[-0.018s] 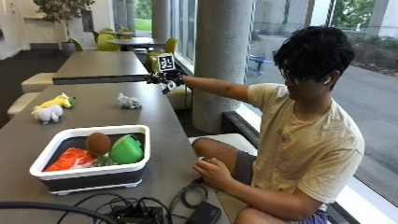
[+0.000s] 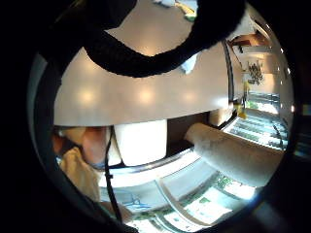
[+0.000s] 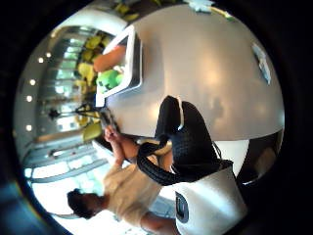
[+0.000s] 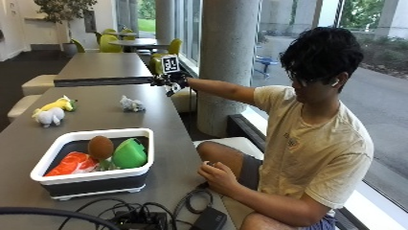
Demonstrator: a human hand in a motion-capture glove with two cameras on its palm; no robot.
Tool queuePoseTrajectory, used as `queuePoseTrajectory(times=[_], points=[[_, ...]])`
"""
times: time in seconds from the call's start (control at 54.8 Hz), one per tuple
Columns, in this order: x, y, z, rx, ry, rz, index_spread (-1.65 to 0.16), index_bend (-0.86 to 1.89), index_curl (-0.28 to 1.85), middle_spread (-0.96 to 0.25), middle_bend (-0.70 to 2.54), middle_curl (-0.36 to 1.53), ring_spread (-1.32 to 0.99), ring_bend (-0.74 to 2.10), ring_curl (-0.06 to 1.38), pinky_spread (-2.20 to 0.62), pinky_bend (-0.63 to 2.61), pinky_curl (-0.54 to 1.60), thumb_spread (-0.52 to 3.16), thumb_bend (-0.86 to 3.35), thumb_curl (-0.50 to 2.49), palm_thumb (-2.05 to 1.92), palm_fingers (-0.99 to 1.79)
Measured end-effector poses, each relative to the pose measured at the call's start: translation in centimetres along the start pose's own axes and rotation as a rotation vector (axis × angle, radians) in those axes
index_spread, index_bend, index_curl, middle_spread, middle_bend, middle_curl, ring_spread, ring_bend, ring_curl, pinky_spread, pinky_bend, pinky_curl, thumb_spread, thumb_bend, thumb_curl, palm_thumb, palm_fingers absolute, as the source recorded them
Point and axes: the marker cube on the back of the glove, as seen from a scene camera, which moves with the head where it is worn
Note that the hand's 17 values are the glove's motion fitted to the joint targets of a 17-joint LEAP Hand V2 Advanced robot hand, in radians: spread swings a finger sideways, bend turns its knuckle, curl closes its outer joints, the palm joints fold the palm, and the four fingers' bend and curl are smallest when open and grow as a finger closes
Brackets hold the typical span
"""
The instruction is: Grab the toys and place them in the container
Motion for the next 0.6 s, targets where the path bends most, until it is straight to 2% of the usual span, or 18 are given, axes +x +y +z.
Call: queuePoseTrajectory(times=[0.091,0.219,0.347,0.493,0.602], points=[[-0.3,0.2,0.1,-0.001,-0.023,0.036,-0.19,0.13,0.06,-0.01,0.01,0.0,0.0,0.16,0.03,-0.03,1.04,0.25,0.83,0.07,0.06,0.08,-0.24],[-0.3,0.2,0.2,0.003,-0.048,0.03,-0.23,0.14,0.12,-0.02,0.04,0.02,-0.01,0.18,0.06,-0.03,1.16,0.3,1.14,0.07,0.11,0.06,-0.29],[-0.1,0.1,0.1,-0.003,-0.042,-0.035,-0.25,0.14,0.15,-0.02,0.05,0.03,-0.01,0.18,0.1,-0.04,1.19,0.31,1.3,0.05,0.15,0.05,-0.31],[0.3,0.2,-0.3,0.014,-0.066,0.024,-0.26,0.13,0.18,-0.02,0.05,0.05,-0.01,0.18,0.13,-0.04,1.21,0.31,1.38,0.04,0.19,0.03,-0.33],[1.5,-0.5,-1.1,0.02,-0.055,-0.017,-0.26,0.12,0.2,-0.02,0.05,0.06,-0.01,0.18,0.16,-0.04,1.23,0.31,1.41,0.03,0.21,0.03,-0.34]])
